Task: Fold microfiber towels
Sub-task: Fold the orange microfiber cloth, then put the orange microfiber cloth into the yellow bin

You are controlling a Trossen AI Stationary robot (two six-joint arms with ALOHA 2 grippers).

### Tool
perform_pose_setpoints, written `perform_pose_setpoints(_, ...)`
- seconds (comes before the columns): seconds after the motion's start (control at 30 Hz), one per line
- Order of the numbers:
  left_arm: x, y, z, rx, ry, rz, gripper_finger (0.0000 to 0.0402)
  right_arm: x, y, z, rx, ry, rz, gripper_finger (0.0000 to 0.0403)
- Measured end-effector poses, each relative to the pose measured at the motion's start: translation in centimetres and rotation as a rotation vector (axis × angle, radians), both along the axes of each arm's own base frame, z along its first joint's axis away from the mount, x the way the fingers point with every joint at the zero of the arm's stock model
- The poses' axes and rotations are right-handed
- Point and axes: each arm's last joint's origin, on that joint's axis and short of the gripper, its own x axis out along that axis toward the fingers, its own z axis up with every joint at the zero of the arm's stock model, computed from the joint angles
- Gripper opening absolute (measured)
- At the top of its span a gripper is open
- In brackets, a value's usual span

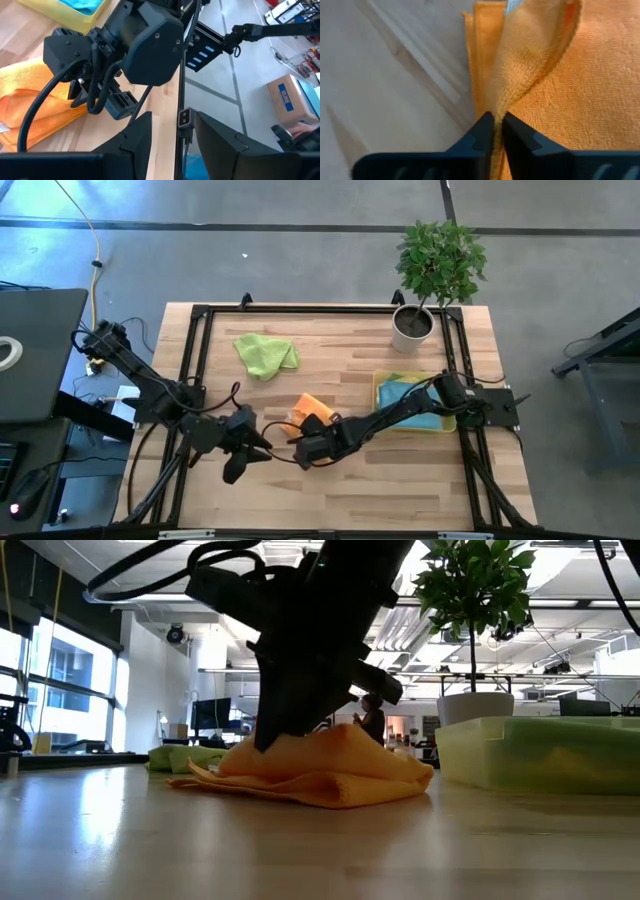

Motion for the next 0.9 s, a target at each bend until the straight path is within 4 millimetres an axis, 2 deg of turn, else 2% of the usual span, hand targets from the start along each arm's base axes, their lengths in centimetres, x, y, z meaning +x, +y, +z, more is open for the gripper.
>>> perform_pose_setpoints(0.1, -0.1, -0.1, 0.0, 0.001, 0.003, -0.006, 0.0138, 0.0, -0.1, 0.6, -0.002, -0.004, 0.029, 0.0084)
perform_pose_setpoints(0.2, -0.1, -0.1, 0.0, 0.001, 0.004, -0.008, 0.0138, -0.2, -0.6, 2.1, 0.015, -0.025, 0.028, 0.0125)
perform_pose_setpoints(0.33, -0.1, -0.1, 0.0, -0.001, 0.0, -0.008, 0.0138, -0.7, -1.8, 4.0, 0.026, -0.023, 0.01, 0.0159)
perform_pose_setpoints(0.47, -0.1, -0.2, 0.0, 0.007, -0.005, -0.015, 0.0138, -1.5, -3.2, 5.6, 0.0, 0.002, -0.018, 0.0169)
perform_pose_setpoints(0.7, 0.0, -0.1, 0.0, 0.058, -0.014, -0.047, 0.0138, -1.8, -6.9, 4.8, 0.035, 0.163, -0.046, 0.017)
perform_pose_setpoints(0.9, 0.0, -0.1, 0.0, 0.061, -0.013, -0.049, 0.0138, -1.2, -10.4, 4.7, 0.044, 0.194, 0.027, 0.017)
